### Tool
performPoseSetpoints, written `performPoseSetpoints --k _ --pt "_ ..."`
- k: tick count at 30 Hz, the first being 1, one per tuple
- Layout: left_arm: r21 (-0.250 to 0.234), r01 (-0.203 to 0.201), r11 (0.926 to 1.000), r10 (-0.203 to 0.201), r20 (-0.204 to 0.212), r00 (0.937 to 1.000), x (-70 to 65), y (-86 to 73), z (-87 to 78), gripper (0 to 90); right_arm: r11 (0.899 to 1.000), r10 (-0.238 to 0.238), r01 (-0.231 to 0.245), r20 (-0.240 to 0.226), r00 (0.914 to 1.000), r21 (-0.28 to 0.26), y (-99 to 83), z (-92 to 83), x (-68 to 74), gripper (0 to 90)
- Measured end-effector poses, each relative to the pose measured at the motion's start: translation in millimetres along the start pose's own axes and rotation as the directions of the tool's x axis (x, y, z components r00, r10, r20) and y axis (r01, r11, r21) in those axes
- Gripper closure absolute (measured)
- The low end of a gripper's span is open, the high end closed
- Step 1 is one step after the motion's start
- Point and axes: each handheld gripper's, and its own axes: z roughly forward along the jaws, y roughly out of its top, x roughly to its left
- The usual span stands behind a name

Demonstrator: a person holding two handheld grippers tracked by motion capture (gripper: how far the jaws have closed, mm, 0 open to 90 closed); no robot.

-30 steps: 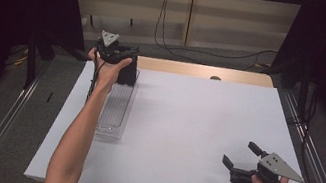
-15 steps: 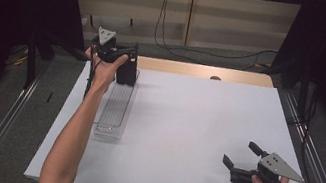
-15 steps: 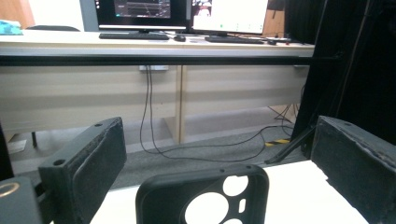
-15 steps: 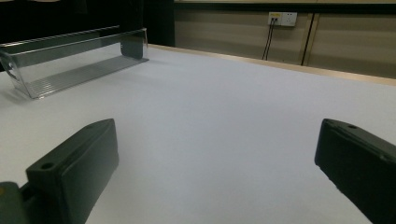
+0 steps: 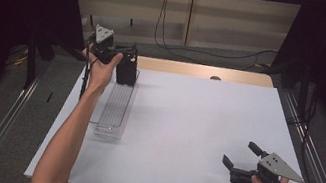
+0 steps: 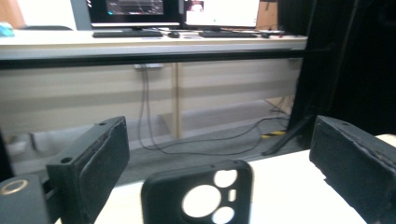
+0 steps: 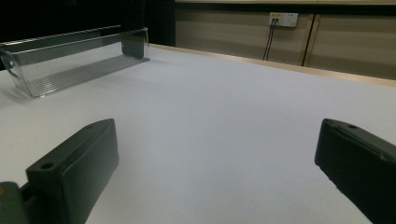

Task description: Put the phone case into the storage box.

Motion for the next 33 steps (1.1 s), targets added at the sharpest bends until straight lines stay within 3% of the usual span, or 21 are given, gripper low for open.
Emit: performPoseSetpoints --k 5,9,11,13,19,23,24,27,33 --pt "-0.001 0.008 1.0 -0.008 0.045 0.999 1.5 4.3 -7.3 6.0 1.0 -0.003 0.003 0.001 1.0 0.001 0.0 0.0 -0.3 0.0" --pt "0.003 0.018 0.9998 -0.018 0.055 0.9983 0.2 6.6 -13.8 5.4 1.0 -0.001 0.001 0.006 1.0 0.002 -0.1 0.3 -0.6 0.0" --pt "-0.013 0.04 0.9991 -0.039 0.097 0.9945 -0.5 7.0 -16.1 5.4 1.0 -0.002 0.002 0.005 1.0 0.001 0.1 -0.1 -0.2 0.0" --pt "-0.022 0.033 0.9992 -0.03 0.096 0.9949 -2.4 7.3 -19.3 5.6 1.0 -0.01 0.01 0.016 0.9998 -0.013 0.9 -0.9 -0.4 0.0" --pt "-0.045 0.044 0.998 -0.037 0.148 0.9882 -8.5 6.7 -27.5 4.5 1.0 -0.002 0.003 0.02 0.9998 -0.017 1.2 -1.8 -1.2 0.0" --pt "-0.077 -0.004 0.997 0.017 0.18 0.9836 -17.0 6.0 -34.5 2.3 1.0 -0.002 0.002 0.02 0.9998 -0.017 1.0 -1.5 -0.8 0.0" --pt "-0.076 0.0 0.9971 0.014 0.181 0.9834 -18.8 5.8 -36.2 2.4 1.0 -0.003 0.004 0.02 0.9998 -0.019 1.0 -1.5 -1.1 0.0" --pt "-0.106 -0.009 0.9944 0.032 0.221 0.9747 -22.0 3.5 -41.0 1.8 1.0 -0.003 0.004 0.024 0.9997 -0.029 1.7 -2.7 -1.2 0.0" --pt "-0.115 0.001 0.9933 0.026 0.232 0.9724 -24.0 -3.9 -49.5 1.2 0.999 0.016 -0.015 0.029 0.9995 -0.038 1.5 -3.4 -4.3 0.0"
